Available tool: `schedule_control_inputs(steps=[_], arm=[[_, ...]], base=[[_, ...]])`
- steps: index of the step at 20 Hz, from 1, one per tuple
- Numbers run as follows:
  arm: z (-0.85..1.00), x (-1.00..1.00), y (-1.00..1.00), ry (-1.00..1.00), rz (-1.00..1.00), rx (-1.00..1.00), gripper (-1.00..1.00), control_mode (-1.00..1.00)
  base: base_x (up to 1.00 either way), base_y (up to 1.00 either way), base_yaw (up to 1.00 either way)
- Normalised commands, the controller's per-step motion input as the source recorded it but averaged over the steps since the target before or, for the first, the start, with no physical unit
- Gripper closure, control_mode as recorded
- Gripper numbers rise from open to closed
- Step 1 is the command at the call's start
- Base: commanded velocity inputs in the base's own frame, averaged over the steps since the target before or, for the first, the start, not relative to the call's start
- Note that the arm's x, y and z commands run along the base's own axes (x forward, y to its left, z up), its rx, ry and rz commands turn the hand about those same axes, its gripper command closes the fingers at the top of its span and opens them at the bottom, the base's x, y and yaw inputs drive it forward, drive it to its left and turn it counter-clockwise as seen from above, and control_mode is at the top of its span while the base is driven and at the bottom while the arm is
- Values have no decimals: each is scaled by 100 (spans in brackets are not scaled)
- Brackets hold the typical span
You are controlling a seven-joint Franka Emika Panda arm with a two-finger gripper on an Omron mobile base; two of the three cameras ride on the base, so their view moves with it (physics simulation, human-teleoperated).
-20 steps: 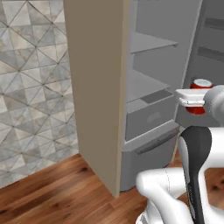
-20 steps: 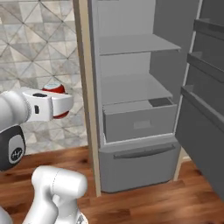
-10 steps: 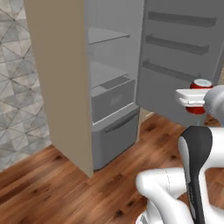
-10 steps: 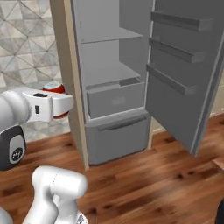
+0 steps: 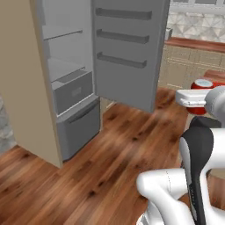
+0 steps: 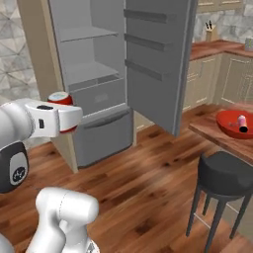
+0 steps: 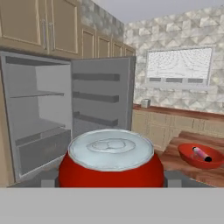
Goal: Open the fridge, grab two sodas, and place both sodas inside the bowl with ice on the dining counter.
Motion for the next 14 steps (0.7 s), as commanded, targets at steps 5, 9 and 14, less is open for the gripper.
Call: schedule_control_inputs(steps=[5, 9, 14], arm=[[0, 0, 0, 0, 0, 0, 100, 100], [0, 0, 0, 0, 0, 0, 100, 100], [0, 0, 0, 0, 0, 0, 100, 100]], base=[[-15, -47, -36], [50, -25, -38], [69, -1, -32]])
